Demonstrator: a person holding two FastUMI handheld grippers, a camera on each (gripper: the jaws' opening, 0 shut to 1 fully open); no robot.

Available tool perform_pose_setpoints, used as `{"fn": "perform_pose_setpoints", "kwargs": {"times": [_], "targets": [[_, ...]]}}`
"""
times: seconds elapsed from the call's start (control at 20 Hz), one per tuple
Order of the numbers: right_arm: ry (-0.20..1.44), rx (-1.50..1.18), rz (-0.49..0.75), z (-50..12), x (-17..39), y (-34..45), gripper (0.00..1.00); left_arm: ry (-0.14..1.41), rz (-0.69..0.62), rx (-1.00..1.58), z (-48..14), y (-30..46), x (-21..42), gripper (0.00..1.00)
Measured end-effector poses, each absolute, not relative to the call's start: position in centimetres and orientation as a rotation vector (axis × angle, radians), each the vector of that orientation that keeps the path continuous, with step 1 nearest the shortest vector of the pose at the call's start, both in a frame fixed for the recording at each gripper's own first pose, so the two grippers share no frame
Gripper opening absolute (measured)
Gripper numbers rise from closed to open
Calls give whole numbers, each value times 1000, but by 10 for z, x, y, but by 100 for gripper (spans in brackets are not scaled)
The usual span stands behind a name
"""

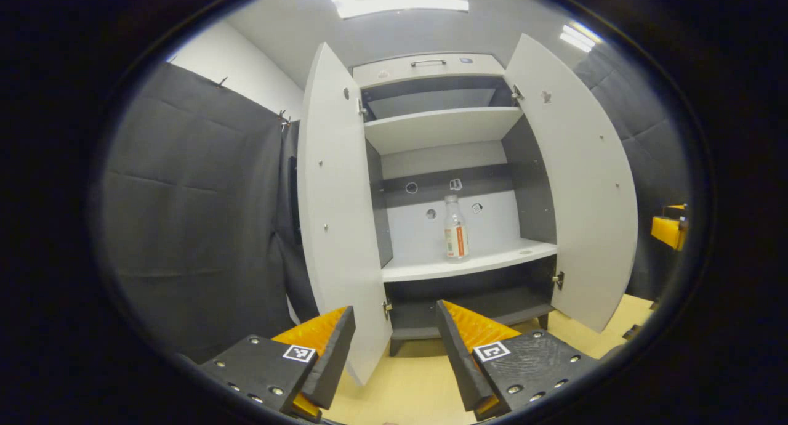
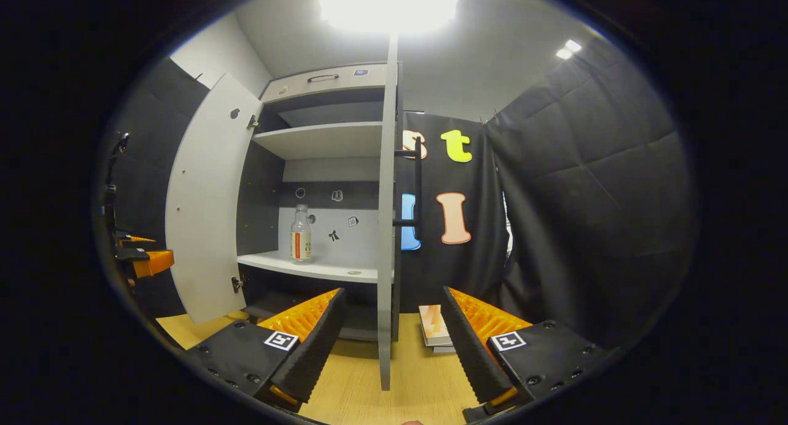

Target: Grasp the bottle in the cabinet with the left hand and place it on the coaster, then close the right door with the right hand and the left door with the left hand.

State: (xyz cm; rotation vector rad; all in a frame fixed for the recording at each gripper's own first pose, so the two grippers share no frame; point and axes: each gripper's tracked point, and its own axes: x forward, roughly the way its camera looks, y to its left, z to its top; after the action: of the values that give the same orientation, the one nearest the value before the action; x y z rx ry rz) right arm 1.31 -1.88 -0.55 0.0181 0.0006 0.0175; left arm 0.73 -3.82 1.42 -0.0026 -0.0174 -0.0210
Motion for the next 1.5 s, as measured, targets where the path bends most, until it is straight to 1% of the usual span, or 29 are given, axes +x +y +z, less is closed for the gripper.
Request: {"fn": "perform_pose_setpoints", "kwargs": {"times": [0.1, 0.25, 0.55, 0.6, 0.75, 0.8, 0.95, 1.05, 1.1, 1.15, 1.2, 1.25, 1.3, 1.4, 1.5], "targets": [[0, 24, 16, -8, 15, -26, 96, -23, -26, -1, 20, -45, 11, 77], [8, 21, 21, -15, 14, -36, 98, -45, -74, -51, 40, -70, 25, 77], [23, 16, 67, -35, 11, -61, 98, -101, -90, -65, 98, -106, 78, 77], [25, 18, 72, -37, 11, -65, 96, -110, -94, -60, 109, -112, 86, 77], [48, 45, 66, -43, 14, -77, 98, -127, -132, -28, 134, -130, 105, 77], [42, 57, 59, -41, 16, -81, 97, -132, -153, -27, 138, -136, 110, 79], [35, 86, 27, -39, 20, -87, 98, -145, -197, -30, 149, -150, 130, 79], [31, 89, -16, -38, 23, -94, 98, -153, -208, -29, 154, -156, 148, 79], [30, 88, -37, -37, 24, -97, 98, -152, -216, -33, 155, -158, 158, 77], [28, 85, -53, -36, 25, -98, 98, -151, -224, -42, 158, -160, 168, 79], [25, 78, -70, -35, 26, -99, 98, -148, -234, -56, 158, -163, 179, 77], [27, 70, -90, -36, 26, -102, 98, -143, -244, -71, 158, -164, 189, 79], [31, 65, -110, -37, 26, -105, 98, -138, -252, -87, 158, -164, 199, 77], [36, 65, -149, -38, 28, -106, 98, -136, -265, -110, 162, -163, 221, 79], [43, 66, -185, -41, 25, -109, 98, -135, -271, -116, 165, -163, 243, 78]]}}
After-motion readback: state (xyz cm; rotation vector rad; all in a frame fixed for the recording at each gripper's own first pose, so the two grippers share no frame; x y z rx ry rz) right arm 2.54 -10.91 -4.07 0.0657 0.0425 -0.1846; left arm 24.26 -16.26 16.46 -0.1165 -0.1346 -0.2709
